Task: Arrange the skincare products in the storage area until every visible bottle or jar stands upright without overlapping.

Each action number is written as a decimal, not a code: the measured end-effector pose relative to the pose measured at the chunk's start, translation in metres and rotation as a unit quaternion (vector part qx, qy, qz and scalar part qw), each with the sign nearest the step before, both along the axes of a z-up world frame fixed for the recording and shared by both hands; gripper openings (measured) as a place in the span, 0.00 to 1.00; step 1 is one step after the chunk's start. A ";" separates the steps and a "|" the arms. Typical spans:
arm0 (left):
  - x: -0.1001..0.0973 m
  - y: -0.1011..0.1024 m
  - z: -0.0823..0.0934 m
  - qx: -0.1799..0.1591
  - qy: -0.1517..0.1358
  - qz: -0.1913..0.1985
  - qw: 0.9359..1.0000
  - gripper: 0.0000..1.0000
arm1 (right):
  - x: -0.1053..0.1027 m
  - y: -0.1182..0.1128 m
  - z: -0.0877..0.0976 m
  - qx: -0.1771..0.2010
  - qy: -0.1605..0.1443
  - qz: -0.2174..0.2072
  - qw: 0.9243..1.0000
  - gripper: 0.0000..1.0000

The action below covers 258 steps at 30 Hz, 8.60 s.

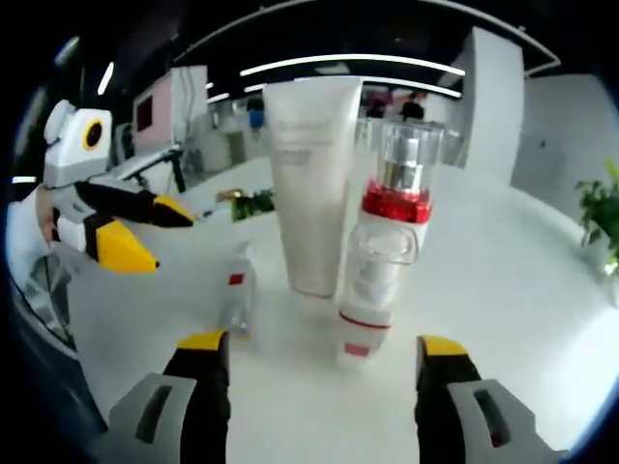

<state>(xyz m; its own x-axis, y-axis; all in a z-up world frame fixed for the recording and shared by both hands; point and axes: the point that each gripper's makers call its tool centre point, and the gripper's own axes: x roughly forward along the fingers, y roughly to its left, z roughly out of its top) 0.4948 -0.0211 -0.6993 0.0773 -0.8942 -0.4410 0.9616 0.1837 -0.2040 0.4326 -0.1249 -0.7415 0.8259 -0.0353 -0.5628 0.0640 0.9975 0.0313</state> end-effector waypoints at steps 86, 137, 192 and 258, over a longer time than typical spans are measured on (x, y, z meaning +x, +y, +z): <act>-0.056 0.059 0.022 -0.051 0.011 0.207 0.977 0.99 | -0.064 0.033 0.015 0.013 -0.002 0.176 0.984 0.99; 0.043 0.120 0.015 -0.055 0.019 0.114 0.992 1.00 | 0.048 0.105 -0.014 -0.005 0.047 0.124 0.991 0.65; 0.046 0.119 0.001 -0.034 0.020 0.151 0.988 0.99 | 0.068 0.079 -0.052 -0.043 0.103 0.164 0.980 0.17; 0.008 0.001 -0.033 -0.112 0.326 0.134 0.929 0.51 | 0.026 0.104 -0.009 0.211 0.012 0.042 0.977 0.13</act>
